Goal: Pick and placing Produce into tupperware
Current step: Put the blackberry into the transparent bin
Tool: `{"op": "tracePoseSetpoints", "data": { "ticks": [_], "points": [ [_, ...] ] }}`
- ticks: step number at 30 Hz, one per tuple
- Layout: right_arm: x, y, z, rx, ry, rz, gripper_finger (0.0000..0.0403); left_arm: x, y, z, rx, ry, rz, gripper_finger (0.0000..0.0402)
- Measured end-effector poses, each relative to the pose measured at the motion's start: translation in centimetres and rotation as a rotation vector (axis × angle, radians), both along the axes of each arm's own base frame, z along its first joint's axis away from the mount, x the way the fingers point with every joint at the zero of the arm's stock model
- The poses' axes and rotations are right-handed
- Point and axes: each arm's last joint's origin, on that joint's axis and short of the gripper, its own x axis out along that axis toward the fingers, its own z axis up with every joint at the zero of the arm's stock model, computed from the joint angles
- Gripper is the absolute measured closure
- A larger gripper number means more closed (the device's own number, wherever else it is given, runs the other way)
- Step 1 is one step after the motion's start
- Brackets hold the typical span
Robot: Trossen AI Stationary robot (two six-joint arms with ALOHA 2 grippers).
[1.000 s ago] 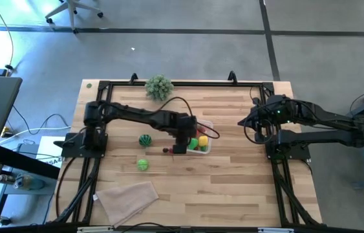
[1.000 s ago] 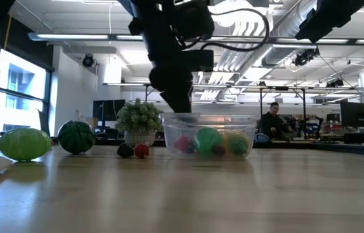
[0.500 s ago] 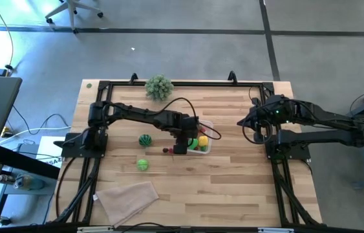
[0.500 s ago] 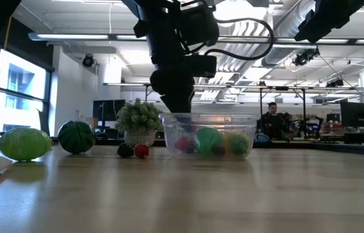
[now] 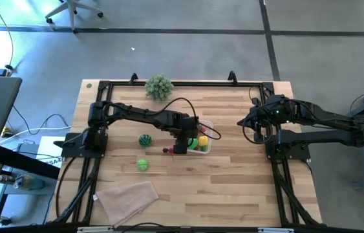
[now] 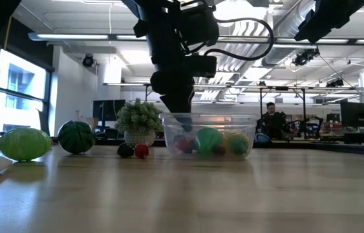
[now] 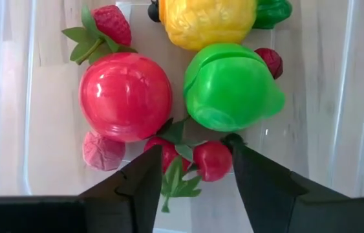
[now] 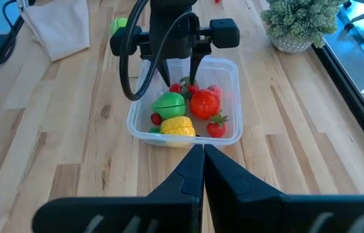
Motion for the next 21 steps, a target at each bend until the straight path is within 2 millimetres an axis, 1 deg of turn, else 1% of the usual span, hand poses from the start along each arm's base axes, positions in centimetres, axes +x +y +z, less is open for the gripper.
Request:
{"op": "tracePoseSetpoints", "data": {
  "ticks": [5, 7, 10, 13, 16, 21],
  "points": [
    [0.0, 0.0, 0.0, 0.000, 0.000, 0.000, 0.0401, -0.1, 0.0, 0.1, 0.006, 0.004, 0.003, 0.0212],
    [0.0, 0.0, 0.0, 0.000, 0.000, 0.000, 0.0401, -0.3, -0.1, 0.5, 0.006, 0.003, 0.005, 0.0213],
    [0.0, 0.0, 0.0, 0.000, 0.000, 0.000, 0.0401, -0.6, -0.4, 1.7, 0.008, -0.016, 0.013, 0.0220],
    [0.0, 0.0, 0.0, 0.000, 0.000, 0.000, 0.0401, -1.2, -0.9, 3.3, 0.029, -0.034, 0.022, 0.0228],
    [0.0, 0.0, 0.0, 0.000, 0.000, 0.000, 0.0401, -2.2, -1.6, 5.3, 0.028, -0.055, 0.046, 0.0234],
    [0.0, 0.0, 0.0, 0.000, 0.000, 0.000, 0.0401, -4.4, -2.9, 8.5, 0.017, -0.066, 0.118, 0.0244]
  ]
}}
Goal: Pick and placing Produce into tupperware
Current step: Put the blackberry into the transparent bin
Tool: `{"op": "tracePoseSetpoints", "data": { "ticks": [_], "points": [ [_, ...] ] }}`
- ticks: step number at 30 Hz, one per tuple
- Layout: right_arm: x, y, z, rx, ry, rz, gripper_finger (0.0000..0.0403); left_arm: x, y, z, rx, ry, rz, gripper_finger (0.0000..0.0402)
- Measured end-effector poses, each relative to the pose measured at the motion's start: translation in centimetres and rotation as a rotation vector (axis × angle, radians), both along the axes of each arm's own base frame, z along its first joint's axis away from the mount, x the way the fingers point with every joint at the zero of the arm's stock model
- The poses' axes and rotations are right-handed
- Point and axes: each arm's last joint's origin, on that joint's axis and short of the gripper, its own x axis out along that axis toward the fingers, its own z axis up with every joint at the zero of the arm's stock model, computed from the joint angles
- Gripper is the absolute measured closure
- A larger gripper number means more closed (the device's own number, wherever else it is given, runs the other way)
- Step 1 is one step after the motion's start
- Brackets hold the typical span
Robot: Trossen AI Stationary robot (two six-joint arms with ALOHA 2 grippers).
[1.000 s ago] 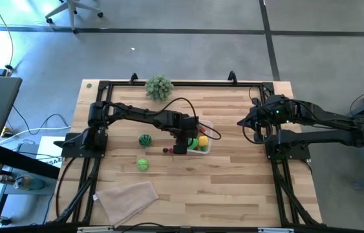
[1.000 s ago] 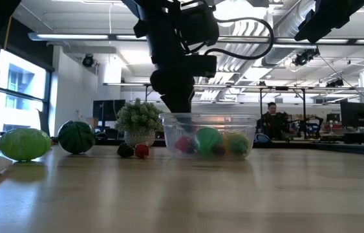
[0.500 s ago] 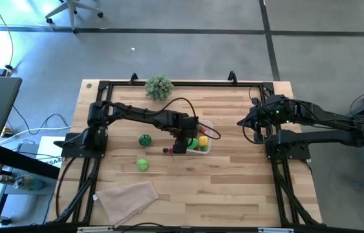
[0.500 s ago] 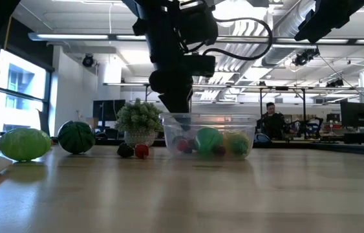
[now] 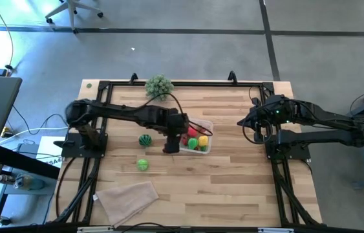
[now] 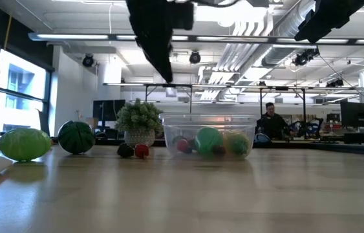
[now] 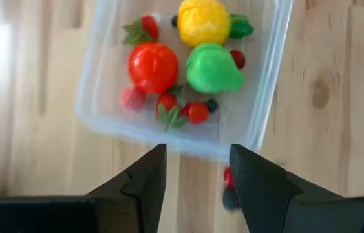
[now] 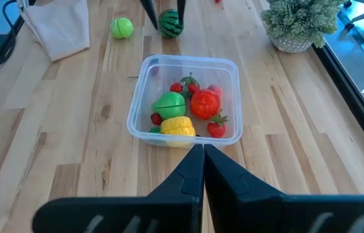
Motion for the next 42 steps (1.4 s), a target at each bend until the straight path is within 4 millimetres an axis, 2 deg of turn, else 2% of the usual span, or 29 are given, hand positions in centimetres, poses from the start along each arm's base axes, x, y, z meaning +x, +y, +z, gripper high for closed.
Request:
{"op": "tracePoseSetpoints", "data": {
  "ticks": [4, 8, 11, 16, 21, 26, 30, 42],
  "points": [
    [0.0, 0.0, 0.0, 0.000, 0.000, 0.000, 0.0401, -1.6, -1.4, 1.4, 0.031, -0.031, 0.032, 0.0245],
    [0.0, 0.0, 0.0, 0.000, 0.000, 0.000, 0.0401, -3.4, -2.5, 0.7, 0.045, -0.084, 0.066, 0.0245],
    [0.0, 0.0, 0.0, 0.000, 0.000, 0.000, 0.0401, -5.0, -2.8, -1.6, 0.039, -0.153, 0.091, 0.0245],
    [0.0, 0.0, 0.0, 0.000, 0.002, 0.000, 0.0401, -8.0, -2.9, -6.8, -0.003, -0.280, 0.082, 0.0245],
    [0.0, 0.0, 0.0, 0.000, 0.000, 0.000, 0.0401, -9.8, -3.0, -9.3, -0.050, -0.326, 0.111, 0.0245],
    [0.0, 0.0, 0.0, 0.000, 0.000, 0.000, 0.0401, -10.2, -3.3, -10.5, -0.097, -0.322, 0.110, 0.0245],
    [0.0, 0.0, 0.0, 0.000, 0.000, 0.000, 0.0401, -10.2, -3.4, -10.7, -0.107, -0.320, 0.103, 0.0245],
    [0.0, 0.0, 0.0, 0.000, 0.000, 0.000, 0.0401, -9.2, -3.7, -12.8, -0.099, -0.286, 0.097, 0.0245]
  ]
}}
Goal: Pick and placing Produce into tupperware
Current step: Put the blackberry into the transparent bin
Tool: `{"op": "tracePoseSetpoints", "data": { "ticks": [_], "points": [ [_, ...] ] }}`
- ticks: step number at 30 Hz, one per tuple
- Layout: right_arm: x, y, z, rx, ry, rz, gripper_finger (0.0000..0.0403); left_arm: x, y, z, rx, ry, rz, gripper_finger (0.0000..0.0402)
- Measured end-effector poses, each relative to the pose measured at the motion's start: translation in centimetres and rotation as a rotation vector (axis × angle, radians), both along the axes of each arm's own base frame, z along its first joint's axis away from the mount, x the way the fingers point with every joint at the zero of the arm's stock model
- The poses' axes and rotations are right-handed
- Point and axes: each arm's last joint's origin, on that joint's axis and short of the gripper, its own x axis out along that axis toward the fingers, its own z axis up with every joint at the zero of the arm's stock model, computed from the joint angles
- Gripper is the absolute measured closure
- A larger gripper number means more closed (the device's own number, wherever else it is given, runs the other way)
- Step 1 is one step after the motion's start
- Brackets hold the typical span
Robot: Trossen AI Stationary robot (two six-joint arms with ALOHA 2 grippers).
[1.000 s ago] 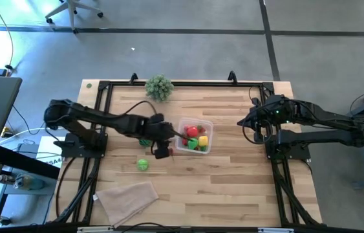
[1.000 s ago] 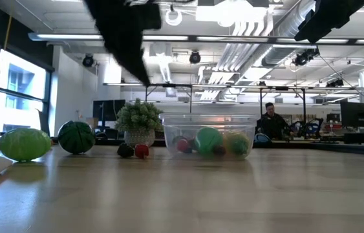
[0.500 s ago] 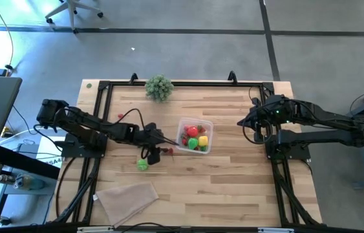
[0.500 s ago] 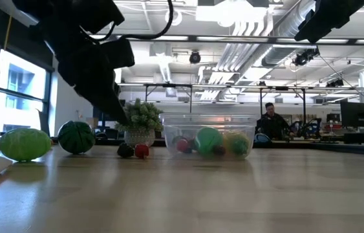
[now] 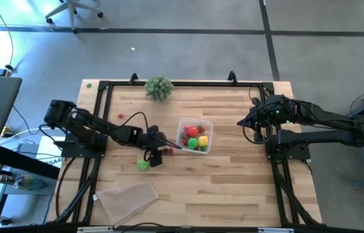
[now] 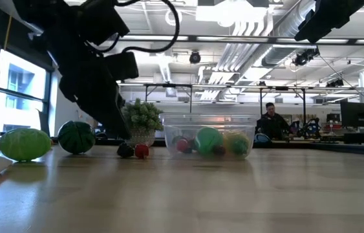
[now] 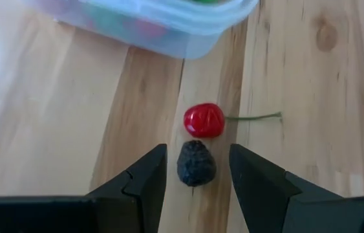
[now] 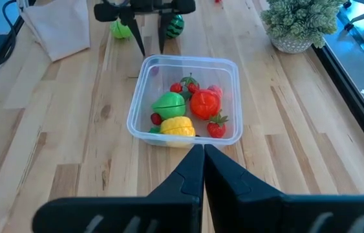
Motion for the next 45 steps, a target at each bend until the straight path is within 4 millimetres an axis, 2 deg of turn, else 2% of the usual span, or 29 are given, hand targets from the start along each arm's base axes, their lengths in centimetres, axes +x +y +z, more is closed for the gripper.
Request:
{"op": "tracePoseSetpoints", "data": {
  "ticks": [20, 45],
  "points": [
    [0.0, 0.0, 0.0, 0.000, 0.000, 0.000, 0.0401, 0.7, 0.0, -2.5, -0.006, 0.055, -0.005, 0.0245],
    [0.0, 0.0, 0.0, 0.000, 0.000, 0.000, 0.0401, 0.7, 0.0, -2.5, -0.006, 0.056, -0.003, 0.0246]
  ]
}}
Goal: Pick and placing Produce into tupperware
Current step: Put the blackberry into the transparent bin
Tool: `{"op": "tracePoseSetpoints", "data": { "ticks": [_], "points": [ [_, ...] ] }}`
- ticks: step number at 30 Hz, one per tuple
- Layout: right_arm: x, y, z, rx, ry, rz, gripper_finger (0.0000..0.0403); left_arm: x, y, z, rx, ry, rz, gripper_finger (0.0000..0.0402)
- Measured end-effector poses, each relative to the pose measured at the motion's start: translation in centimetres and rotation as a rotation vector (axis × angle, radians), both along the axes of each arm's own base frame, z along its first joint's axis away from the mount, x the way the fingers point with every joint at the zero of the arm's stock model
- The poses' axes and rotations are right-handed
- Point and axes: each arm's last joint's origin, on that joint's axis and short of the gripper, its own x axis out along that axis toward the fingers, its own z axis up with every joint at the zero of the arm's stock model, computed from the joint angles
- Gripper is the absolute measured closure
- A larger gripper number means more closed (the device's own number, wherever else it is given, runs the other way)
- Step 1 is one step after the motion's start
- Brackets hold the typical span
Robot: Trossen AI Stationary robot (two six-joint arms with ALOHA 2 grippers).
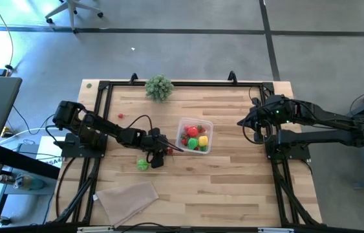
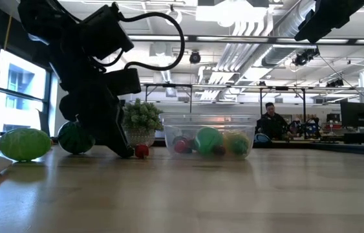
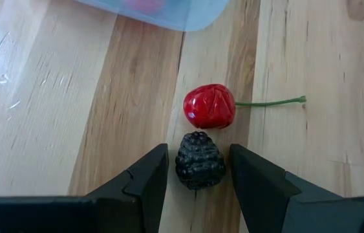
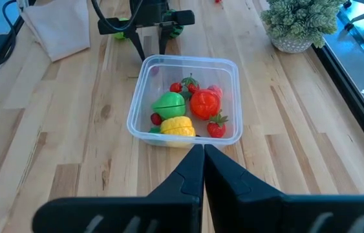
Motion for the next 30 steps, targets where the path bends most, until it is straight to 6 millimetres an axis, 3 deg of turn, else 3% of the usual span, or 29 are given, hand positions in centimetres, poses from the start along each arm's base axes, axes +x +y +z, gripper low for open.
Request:
{"op": "tracePoseSetpoints", "data": {
  "ticks": [12, 30],
  "points": [
    [0.00, 0.00, 0.00, 0.000, 0.000, 0.000, 0.0401, 0.00, 0.02, 0.00, -0.004, -0.002, 0.016, 0.0301],
    [0.01, 0.00, 0.00, 0.000, 0.000, 0.000, 0.0401, 0.01, 0.04, -0.01, 0.005, -0.003, 0.022, 0.0304]
  ]
}}
